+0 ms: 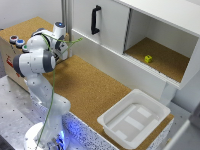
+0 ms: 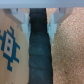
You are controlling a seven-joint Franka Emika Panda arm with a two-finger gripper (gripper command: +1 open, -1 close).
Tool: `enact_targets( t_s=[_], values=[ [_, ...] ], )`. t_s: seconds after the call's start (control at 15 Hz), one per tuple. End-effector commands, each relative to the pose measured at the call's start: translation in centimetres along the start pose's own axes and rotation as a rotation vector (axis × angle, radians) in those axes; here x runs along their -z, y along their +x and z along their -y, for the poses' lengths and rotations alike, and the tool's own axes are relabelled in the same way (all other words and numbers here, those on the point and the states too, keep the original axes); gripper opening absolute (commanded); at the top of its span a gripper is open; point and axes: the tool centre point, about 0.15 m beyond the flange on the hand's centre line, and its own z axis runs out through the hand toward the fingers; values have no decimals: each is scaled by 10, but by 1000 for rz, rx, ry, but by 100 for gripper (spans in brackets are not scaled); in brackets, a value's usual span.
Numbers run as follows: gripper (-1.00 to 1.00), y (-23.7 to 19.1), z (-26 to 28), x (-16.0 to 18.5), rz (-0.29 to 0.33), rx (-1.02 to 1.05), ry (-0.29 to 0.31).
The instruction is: Open the cabinet drawer
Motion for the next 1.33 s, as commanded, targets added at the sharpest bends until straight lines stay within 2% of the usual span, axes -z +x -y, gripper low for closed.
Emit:
enact_targets(
  t_s=[0.0, 0.4, 0.73, 1.27],
  values=[
    [-100, 9, -2, -20, 107, 19, -10],
    [-100, 18, -33, -15, 121, -32, 1],
    [-100, 18, -66, -20, 140, -51, -26],
    [-100, 24, -108, -18, 131, -98, -45]
  ],
)
